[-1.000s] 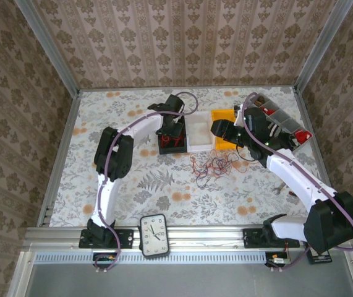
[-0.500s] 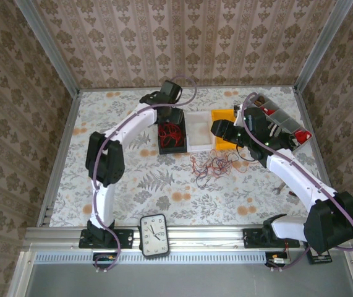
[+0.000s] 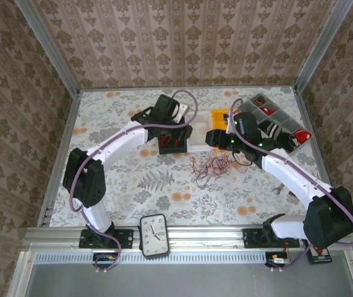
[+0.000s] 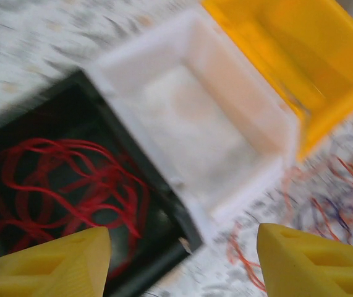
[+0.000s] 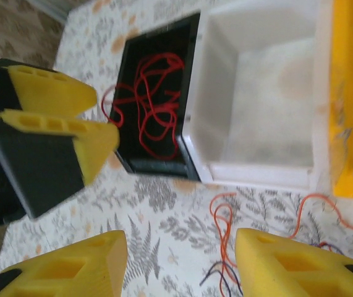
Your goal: Untangle the cables
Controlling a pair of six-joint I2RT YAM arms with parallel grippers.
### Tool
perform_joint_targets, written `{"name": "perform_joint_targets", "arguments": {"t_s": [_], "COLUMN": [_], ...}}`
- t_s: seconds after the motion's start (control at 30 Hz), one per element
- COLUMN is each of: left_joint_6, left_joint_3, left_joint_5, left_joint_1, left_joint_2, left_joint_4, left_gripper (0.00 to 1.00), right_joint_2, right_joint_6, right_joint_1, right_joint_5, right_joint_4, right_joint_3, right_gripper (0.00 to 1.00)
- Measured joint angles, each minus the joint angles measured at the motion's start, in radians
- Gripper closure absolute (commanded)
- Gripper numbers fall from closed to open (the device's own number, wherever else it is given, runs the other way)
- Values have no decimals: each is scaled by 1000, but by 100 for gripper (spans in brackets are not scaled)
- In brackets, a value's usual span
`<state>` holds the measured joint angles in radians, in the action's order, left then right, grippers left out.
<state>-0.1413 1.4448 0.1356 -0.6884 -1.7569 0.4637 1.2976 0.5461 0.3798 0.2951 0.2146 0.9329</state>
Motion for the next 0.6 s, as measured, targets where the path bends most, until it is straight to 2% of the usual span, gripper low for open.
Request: {"name": "perform_joint_targets", "arguments": {"t_s": [0.27, 0.53, 0.6], "left_joint_6": [12, 98, 121], "left_joint_3": [-176, -111, -82], "left_joint_5": [115, 114, 98], "left_joint_1": [-85, -165, -182], "left_joint_2": [-5, -102, -139], "left_joint_4": [-36, -59, -53], "left_gripper": [36, 37, 37], "right_joint_2": [40, 55, 65], "right_joint_6": [-35, -11, 2], "right_joint_1": [10, -68, -94], "right_joint_5": [-50, -179, -193], "right_joint_4": [76, 183, 190], "right_joint_3": [-21, -44, -65], "right_gripper": [49, 49, 52]}}
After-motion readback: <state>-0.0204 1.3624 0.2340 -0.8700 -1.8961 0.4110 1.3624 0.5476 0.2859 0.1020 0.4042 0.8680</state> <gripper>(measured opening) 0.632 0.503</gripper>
